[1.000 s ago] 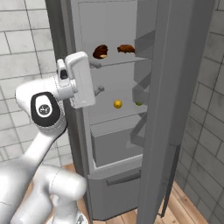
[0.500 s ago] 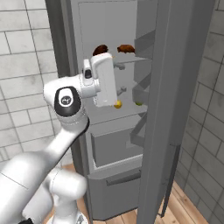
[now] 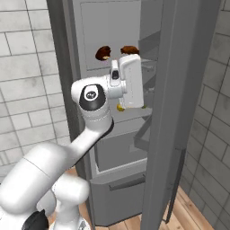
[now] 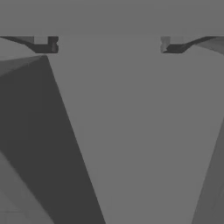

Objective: Gather the lemon and lime from the fridge and place them on a tray on the dining counter. Then gather the steak and chicken drumstick from the fridge and place them on the other tray.

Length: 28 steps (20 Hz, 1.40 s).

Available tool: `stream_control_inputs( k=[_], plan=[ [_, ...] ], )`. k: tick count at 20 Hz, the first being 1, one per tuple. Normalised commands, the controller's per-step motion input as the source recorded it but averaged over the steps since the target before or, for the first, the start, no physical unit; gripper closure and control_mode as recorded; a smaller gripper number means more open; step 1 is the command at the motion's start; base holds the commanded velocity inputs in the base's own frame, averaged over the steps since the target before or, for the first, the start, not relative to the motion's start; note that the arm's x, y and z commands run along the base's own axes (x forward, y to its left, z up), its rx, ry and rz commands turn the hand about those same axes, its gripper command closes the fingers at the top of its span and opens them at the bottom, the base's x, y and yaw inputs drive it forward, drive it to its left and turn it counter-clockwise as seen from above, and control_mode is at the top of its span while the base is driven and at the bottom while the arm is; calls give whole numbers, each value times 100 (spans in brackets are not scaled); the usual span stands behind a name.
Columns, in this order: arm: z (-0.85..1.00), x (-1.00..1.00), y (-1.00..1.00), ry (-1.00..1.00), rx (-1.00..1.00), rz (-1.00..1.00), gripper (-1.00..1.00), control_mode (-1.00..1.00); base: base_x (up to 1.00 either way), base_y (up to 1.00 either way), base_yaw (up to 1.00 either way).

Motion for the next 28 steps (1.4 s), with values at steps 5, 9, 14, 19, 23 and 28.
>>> stream_control_inputs(
  k=[5, 9, 14, 19, 23, 28],
  plan=[
    [0, 14, -72, 0, 0, -10, -100, -100, 0, 0, 0],
    [0, 13, -76, 0, 0, -9, -100, -100, 0, 0, 0],
    [0, 18, -77, 0, 0, -8, -100, -100, 0, 0, 0],
    [0, 23, -72, 0, 0, -4, -100, -100, 0, 0, 0],
    [12, 32, -53, 0, 0, 0, -100, -100, 0, 0, 0],
    [11, 50, -47, 0, 0, 0, -100, -100, 0, 0, 0]
  ],
)
